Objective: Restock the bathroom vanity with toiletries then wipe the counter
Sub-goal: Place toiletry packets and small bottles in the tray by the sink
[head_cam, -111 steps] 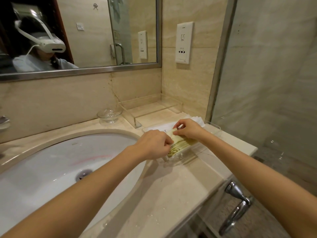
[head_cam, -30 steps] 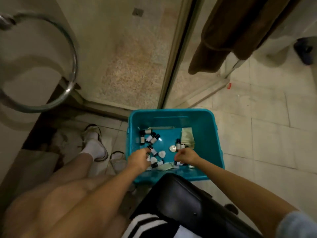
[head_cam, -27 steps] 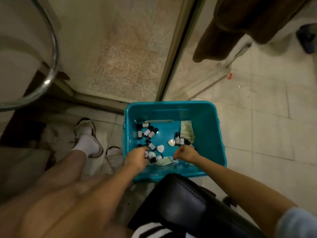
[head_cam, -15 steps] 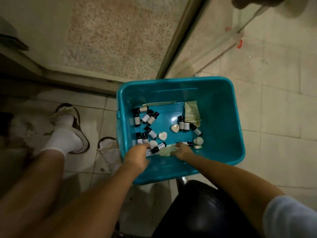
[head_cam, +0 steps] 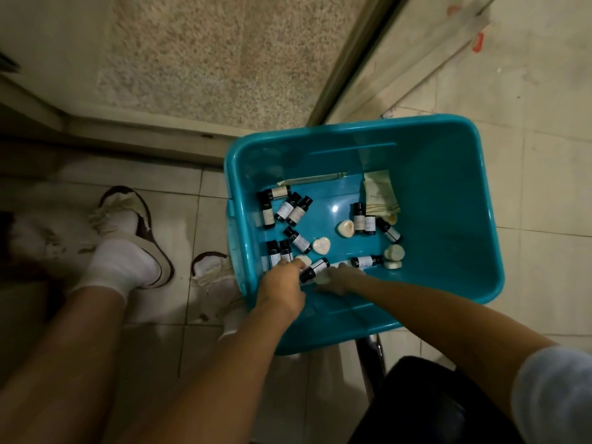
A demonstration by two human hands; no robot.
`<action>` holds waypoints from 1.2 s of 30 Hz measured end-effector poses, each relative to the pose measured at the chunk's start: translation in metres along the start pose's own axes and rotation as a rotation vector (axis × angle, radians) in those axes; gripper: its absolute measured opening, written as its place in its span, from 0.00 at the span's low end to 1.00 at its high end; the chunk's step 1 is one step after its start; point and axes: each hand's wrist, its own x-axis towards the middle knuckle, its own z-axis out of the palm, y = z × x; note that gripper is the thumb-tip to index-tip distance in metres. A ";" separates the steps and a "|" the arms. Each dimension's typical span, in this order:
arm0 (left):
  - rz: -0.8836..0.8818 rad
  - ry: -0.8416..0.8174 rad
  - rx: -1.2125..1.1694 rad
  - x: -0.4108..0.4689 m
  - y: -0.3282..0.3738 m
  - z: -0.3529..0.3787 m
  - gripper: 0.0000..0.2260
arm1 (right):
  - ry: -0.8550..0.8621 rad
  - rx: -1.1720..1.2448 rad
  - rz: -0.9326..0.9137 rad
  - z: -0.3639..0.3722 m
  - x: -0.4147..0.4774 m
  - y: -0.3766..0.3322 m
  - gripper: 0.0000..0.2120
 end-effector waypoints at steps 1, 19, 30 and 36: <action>-0.004 0.003 -0.008 0.000 0.000 0.000 0.24 | 0.027 -0.098 -0.022 -0.001 0.000 -0.002 0.26; -0.306 0.006 -0.911 0.008 0.011 -0.007 0.21 | -0.240 1.340 -0.400 -0.053 -0.056 0.008 0.07; -0.400 0.170 -1.061 0.017 0.016 -0.005 0.09 | -0.117 1.006 -0.335 -0.064 -0.040 0.013 0.17; -0.418 0.163 -1.099 0.029 0.014 -0.002 0.11 | 0.523 1.234 0.068 -0.086 0.007 0.056 0.18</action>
